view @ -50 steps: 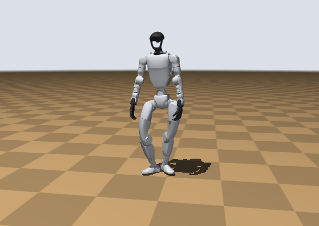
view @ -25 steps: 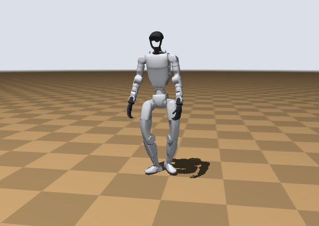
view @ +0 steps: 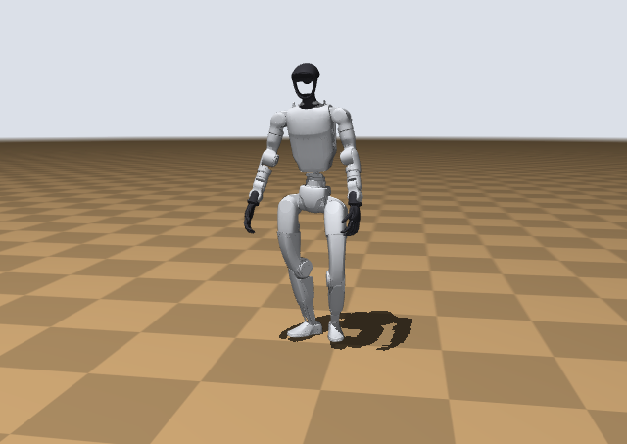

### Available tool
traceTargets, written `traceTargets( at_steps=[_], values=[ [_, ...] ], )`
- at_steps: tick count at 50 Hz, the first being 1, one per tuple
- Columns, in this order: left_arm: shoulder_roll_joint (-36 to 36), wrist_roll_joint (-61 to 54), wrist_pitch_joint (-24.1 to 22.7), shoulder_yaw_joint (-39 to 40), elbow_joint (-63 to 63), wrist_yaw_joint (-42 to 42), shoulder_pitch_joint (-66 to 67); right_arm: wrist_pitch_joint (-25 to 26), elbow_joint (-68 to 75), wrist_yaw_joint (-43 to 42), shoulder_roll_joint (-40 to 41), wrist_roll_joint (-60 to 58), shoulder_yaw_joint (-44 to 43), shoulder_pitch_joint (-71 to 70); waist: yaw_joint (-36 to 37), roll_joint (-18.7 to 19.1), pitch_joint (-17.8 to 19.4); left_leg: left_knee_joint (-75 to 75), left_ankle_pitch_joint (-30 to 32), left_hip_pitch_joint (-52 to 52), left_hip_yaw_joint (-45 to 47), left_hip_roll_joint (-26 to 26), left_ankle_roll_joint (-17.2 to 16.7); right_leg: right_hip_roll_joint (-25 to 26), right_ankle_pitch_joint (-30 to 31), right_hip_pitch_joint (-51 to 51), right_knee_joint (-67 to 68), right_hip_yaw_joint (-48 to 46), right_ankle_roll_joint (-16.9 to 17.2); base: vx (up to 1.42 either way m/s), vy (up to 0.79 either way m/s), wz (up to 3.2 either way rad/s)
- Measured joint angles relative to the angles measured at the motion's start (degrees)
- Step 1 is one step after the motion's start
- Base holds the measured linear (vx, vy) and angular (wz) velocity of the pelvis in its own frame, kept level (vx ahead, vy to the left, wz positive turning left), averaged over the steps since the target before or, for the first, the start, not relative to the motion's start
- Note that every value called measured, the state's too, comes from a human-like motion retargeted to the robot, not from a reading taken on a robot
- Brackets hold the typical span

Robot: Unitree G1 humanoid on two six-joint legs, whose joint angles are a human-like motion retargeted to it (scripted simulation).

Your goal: Walk

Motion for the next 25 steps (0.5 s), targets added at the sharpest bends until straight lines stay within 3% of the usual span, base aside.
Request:
traceTargets(
  at_steps=[12,25],
  values=[
    [-0.9,1.3,0.5,-0.6,1.6,-0.5,-0.1,0.3,1.6,0.6,-1.8,-3.1,1.2,0.0,0.4,2.2,-0.4,4.5,3.0,-5.1,-2.2,1.7,-1.8,2.3,2.0,2.9,-5.5,0.3,0.0,0.01,0.0,0.01],
    [0.2,1.9,1.7,-0.5,2.9,-2.8,0.3,1.2,3.2,3.9,2.3,-6.7,4.9,-1.0,3.5,2.0,-0.6,7.0,5.3,-16.4,-1.8,5.3,-3.0,3.7,1.9,5.5,-8.8,-2.1,0.9,0.05,-0.01,0.09]
  ],
)
